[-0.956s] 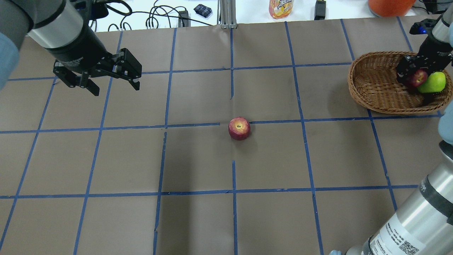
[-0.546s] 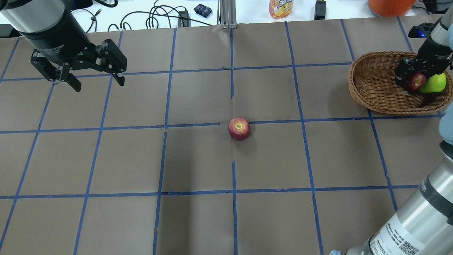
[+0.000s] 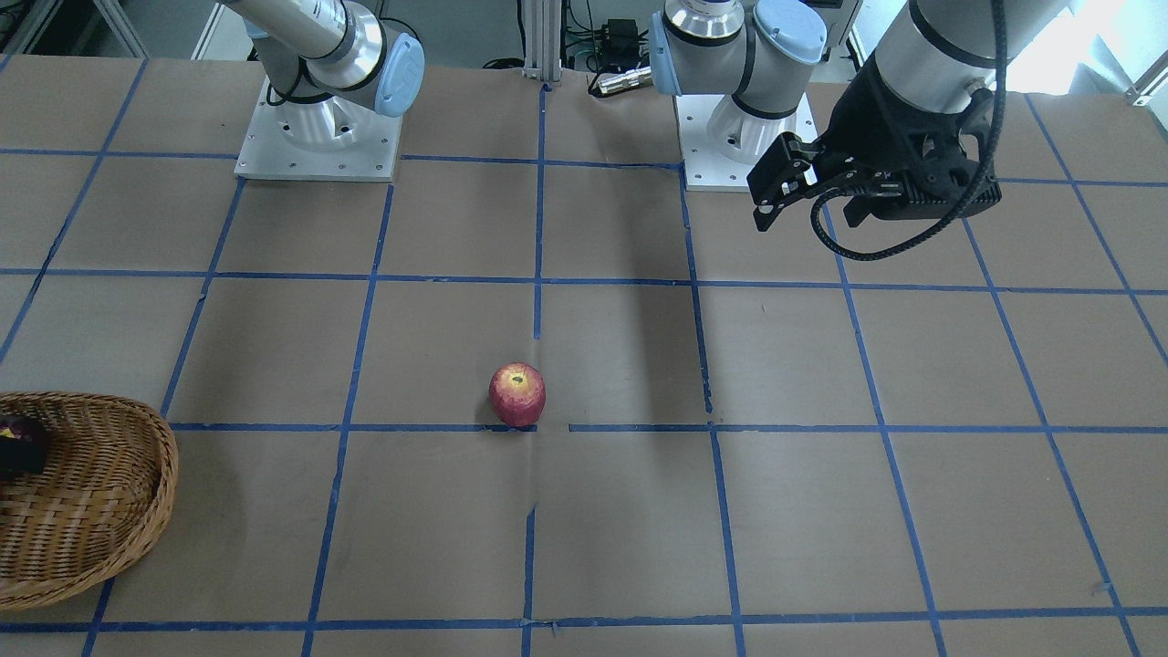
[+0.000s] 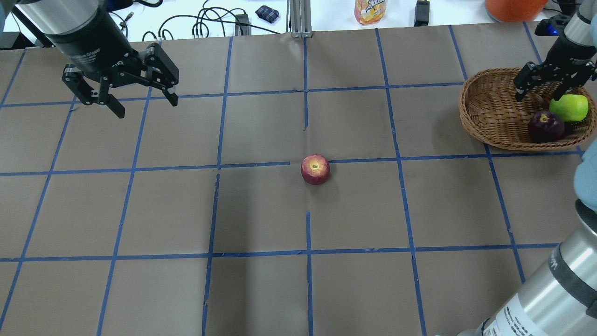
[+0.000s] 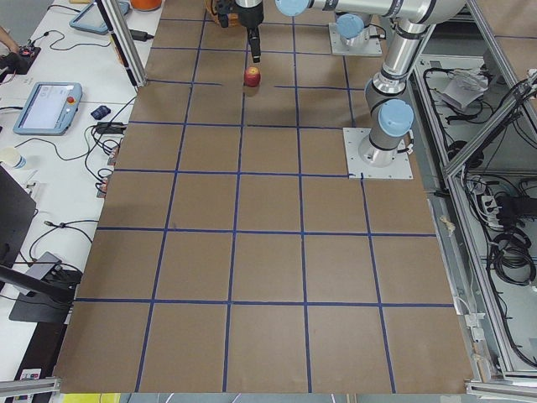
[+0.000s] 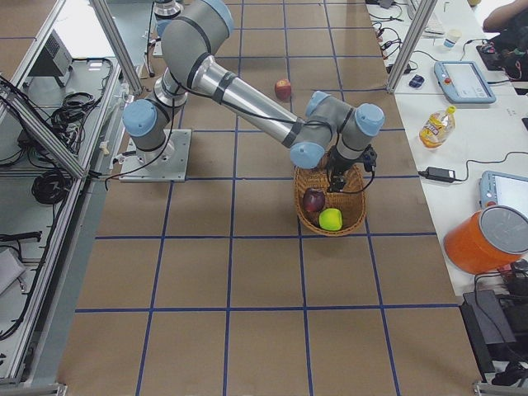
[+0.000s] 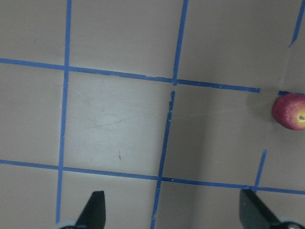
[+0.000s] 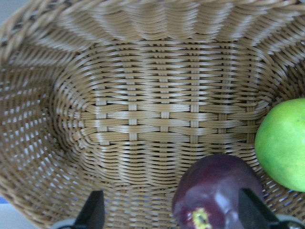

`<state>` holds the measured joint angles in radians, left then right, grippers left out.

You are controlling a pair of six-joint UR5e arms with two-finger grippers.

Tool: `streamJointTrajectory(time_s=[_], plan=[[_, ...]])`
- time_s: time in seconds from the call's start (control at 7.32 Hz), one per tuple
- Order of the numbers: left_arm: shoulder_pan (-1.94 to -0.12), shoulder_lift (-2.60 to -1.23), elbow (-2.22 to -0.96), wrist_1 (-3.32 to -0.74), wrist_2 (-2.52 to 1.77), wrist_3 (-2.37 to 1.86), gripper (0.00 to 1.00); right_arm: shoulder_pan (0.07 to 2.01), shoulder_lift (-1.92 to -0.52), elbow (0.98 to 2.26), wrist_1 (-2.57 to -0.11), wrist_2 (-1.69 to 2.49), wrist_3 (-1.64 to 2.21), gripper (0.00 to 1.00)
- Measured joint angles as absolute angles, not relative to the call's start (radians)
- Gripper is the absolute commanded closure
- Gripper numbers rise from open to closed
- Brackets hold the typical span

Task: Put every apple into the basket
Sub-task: 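Move the right gripper to the red-yellow apple and lower over it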

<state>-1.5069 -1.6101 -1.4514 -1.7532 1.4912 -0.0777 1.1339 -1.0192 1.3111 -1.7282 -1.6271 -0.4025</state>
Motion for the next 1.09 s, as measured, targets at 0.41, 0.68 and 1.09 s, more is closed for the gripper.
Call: streamJointTrajectory(time_s=[0.41, 0.68, 1.09], plan=[[-1.503, -1.584, -1.476, -1.730, 1.577, -0.075, 0.00, 1.373, -1.088, 1.311, -1.685, -1.617, -0.160, 0.00], [-1.502, -1.577, -1.471, -1.708, 1.581, -0.072, 0.00, 1.577, -1.090, 1.311, -1.694, -1.595, 0.091, 0.00], [-1.498, -1.597, -1.469, -1.704, 1.584, -0.079, 0.00, 1.765, -1.048, 1.318, -1.761, -1.543, 0.313, 0.00]])
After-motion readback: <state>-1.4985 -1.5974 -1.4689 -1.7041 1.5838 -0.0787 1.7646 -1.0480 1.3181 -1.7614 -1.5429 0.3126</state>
